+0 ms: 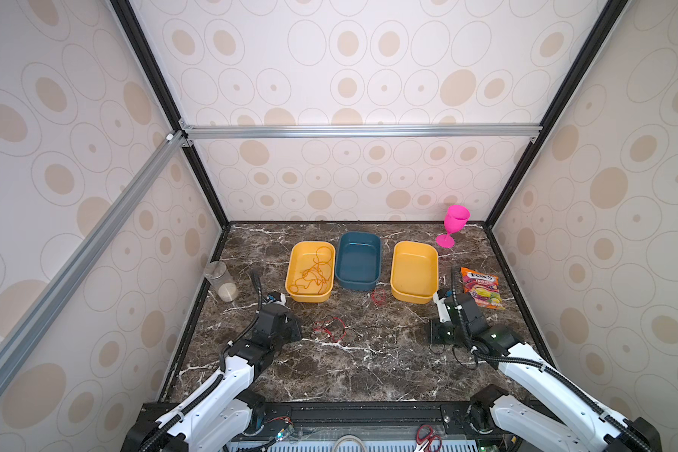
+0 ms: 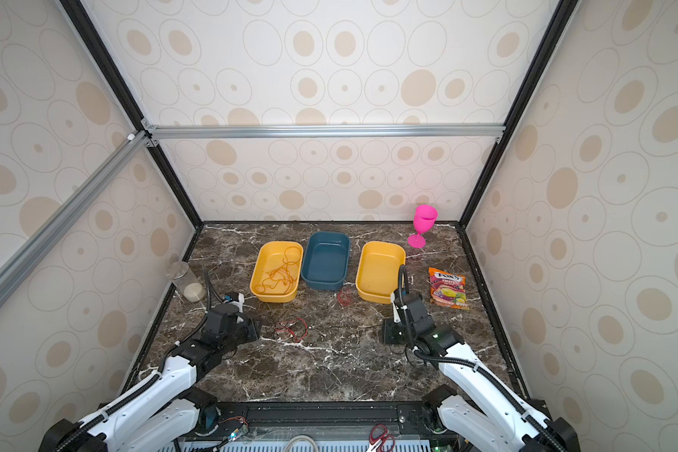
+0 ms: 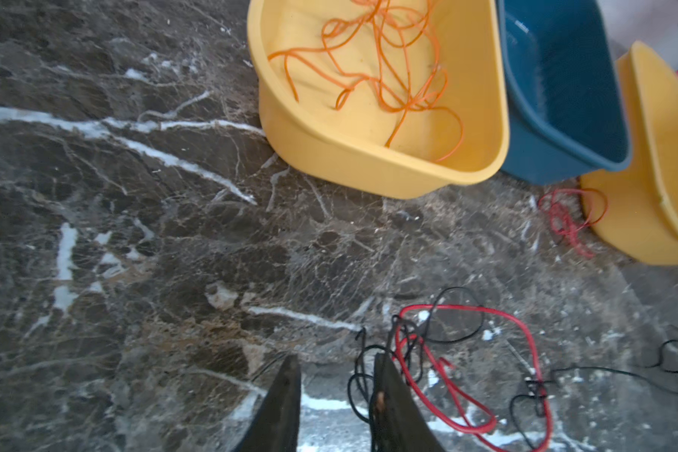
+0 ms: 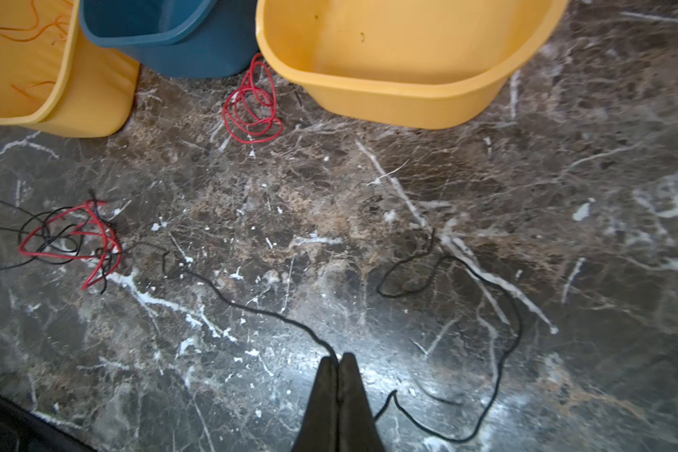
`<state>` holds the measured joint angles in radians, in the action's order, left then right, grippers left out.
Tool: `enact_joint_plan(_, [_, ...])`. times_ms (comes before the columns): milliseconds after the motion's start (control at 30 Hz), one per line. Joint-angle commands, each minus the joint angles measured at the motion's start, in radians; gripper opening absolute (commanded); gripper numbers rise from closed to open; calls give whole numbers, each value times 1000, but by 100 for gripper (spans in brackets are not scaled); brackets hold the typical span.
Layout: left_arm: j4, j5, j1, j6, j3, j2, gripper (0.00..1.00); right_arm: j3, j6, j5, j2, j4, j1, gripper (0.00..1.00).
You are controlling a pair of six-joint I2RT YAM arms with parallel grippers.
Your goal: Untangle the cables
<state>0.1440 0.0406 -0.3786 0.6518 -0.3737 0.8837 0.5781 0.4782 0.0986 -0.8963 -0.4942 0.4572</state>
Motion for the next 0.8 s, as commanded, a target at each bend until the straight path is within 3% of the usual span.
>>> enact_joint_plan(0, [43,29,1,-27,-77,-24,44,5,10,97,-16,71,6,0])
enact_joint_plan(133, [26,100,-2,-39,-104,-27,55,11,18,106,-44,104,30,0])
enact_joint_plan(300, [-80,225,-50,-48,-97,38,59,29,22,92,-83,121,72,0])
enact_joint_plan(600, [-249,243,-191,-60,-87,270,71,66,26,61,-137,137,148,0])
enact_joint_plan(767, [-298,217,-220,-110,-113,409,71,67,30,52,-144,142,167,0])
